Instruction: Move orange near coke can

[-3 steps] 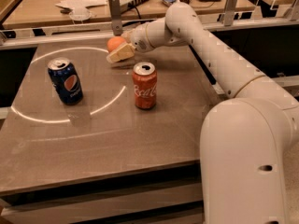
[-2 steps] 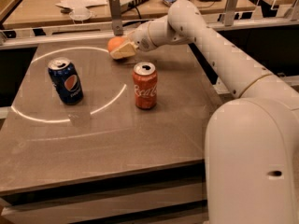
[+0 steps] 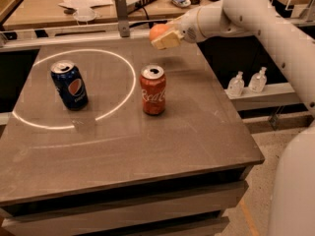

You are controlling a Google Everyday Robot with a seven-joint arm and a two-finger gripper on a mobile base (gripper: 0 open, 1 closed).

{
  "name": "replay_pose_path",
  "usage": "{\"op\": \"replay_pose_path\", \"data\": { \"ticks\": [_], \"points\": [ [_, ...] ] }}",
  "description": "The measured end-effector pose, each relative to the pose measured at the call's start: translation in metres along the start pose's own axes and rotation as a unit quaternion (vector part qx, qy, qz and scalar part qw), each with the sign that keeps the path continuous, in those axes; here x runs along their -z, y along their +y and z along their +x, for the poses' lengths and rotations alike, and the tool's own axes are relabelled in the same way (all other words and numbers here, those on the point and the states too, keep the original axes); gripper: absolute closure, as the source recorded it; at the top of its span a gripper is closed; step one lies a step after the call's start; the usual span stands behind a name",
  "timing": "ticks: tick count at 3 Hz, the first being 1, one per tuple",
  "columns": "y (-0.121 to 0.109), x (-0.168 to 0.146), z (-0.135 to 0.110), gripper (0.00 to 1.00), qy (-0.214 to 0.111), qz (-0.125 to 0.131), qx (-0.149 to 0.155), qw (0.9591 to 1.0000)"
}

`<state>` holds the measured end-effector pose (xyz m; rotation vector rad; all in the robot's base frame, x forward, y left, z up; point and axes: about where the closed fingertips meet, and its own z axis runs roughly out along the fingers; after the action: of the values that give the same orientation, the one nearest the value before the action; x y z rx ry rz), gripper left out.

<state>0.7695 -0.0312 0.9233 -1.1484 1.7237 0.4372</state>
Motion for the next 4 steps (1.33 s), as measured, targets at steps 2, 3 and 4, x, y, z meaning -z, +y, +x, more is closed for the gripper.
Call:
{"op": "replay_pose_path", "data": {
  "ticks": [2,3,4],
  "points": [
    [0.047,0.132,0.065,1.00,0.024,0.001,-0.043,0.9988],
    [0.092,0.142,0.089,1.00,0.029,-0.014,-0.070,0.9971],
    [0.158,0.132,0.110,0.96,0.047,-0.070,-0.093,0.9922]
  ]
}}
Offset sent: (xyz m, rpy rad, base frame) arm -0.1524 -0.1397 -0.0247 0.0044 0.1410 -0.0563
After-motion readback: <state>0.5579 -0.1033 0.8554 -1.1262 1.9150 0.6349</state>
